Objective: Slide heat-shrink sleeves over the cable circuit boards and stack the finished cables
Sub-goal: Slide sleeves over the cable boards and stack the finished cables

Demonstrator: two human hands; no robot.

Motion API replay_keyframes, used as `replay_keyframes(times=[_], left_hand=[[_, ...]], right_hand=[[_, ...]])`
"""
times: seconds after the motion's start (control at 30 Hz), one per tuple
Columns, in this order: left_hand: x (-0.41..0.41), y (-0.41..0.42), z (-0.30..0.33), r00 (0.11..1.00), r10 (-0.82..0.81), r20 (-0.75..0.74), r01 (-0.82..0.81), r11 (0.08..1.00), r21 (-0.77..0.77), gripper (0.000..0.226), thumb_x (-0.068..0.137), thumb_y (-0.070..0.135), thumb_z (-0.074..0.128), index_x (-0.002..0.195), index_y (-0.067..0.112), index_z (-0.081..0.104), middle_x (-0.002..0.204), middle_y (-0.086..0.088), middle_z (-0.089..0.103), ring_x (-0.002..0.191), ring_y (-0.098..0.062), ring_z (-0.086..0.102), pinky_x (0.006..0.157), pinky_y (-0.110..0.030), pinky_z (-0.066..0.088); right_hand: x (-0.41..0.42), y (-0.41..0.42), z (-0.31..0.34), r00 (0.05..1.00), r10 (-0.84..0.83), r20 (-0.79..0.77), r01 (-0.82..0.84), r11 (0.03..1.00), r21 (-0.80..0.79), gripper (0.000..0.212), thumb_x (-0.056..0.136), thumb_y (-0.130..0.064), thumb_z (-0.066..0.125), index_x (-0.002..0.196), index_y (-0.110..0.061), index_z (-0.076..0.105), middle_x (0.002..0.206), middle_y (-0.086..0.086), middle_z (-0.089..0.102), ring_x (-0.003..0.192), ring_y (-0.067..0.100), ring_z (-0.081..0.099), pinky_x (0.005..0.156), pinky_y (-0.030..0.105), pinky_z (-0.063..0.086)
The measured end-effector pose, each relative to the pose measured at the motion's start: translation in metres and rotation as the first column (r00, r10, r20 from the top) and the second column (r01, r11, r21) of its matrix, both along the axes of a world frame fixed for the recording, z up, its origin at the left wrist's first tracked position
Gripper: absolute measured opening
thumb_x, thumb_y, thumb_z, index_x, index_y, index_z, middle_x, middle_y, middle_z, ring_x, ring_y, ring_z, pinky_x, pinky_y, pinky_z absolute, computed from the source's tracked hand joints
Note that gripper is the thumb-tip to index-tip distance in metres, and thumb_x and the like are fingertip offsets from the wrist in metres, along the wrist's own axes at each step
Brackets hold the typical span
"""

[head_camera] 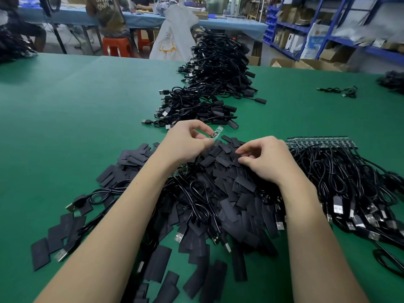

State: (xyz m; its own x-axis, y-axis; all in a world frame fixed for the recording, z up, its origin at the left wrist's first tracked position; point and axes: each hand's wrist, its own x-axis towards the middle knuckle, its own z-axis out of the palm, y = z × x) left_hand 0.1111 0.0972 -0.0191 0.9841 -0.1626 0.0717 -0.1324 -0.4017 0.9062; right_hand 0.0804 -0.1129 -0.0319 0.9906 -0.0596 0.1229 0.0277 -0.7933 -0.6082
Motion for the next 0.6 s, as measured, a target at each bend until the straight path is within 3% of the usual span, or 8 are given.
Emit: replay_keyframes(times=[0.17,0.27,0.4,0.5,0.6], left_hand=[[-0.002,-0.002,0.000,1.000,-0.028,0.002,0.028,1.000,0.006,0.012,0.088,0.019,0.074,0.092,0.030,0.073,0.074,0.009,0.069,0.051,-0.001,0.050,0.047,-0.009,0.039],[-0.003,-0.003,0.001,0.999,-0.046,0.002,0.046,0.999,0.013,0.015,0.089,0.016,0.072,0.092,0.031,0.073,0.074,0.014,0.070,0.060,-0.003,0.056,0.052,-0.008,0.043],[-0.005,-0.002,0.005,0.996,-0.086,-0.005,0.086,0.996,-0.026,0.010,0.087,0.019,0.076,0.091,0.028,0.074,0.076,0.013,0.070,0.066,-0.007,0.061,0.066,-0.016,0.049],[-0.008,-0.004,0.008,0.994,-0.111,0.018,0.112,0.992,-0.053,0.012,0.083,0.028,0.083,0.090,0.024,0.074,0.082,0.002,0.073,0.069,-0.010,0.062,0.080,-0.034,0.055],[-0.011,-0.005,0.010,0.993,-0.112,0.032,0.113,0.993,-0.036,0.014,0.083,0.030,0.083,0.091,0.023,0.074,0.090,-0.006,0.076,0.074,-0.013,0.063,0.090,-0.045,0.056]], right_hand=[[0.000,0.002,0.001,0.999,0.004,0.040,-0.007,0.998,0.068,0.016,0.083,-0.012,0.080,0.090,-0.027,0.079,0.075,-0.018,0.071,0.063,-0.004,0.062,0.064,-0.005,0.038],[-0.001,0.008,0.004,0.995,0.019,0.093,-0.049,0.945,0.324,0.020,0.083,-0.014,0.081,0.085,-0.033,0.076,0.079,-0.016,0.076,0.077,-0.006,0.070,0.076,0.006,0.049],[-0.001,0.015,0.004,0.996,-0.037,0.080,-0.029,0.722,0.691,0.018,0.085,-0.011,0.080,0.094,-0.026,0.076,0.092,-0.006,0.079,0.089,0.008,0.074,0.080,0.024,0.057],[0.000,0.020,0.004,0.998,-0.049,0.049,-0.020,0.482,0.876,0.018,0.091,-0.003,0.072,0.102,-0.017,0.072,0.096,0.002,0.080,0.088,0.012,0.074,0.074,0.019,0.055],[-0.001,0.024,0.007,0.999,-0.031,0.039,-0.026,0.340,0.940,0.018,0.093,0.002,0.066,0.106,-0.009,0.070,0.096,0.006,0.079,0.089,0.014,0.075,0.075,0.018,0.056]])
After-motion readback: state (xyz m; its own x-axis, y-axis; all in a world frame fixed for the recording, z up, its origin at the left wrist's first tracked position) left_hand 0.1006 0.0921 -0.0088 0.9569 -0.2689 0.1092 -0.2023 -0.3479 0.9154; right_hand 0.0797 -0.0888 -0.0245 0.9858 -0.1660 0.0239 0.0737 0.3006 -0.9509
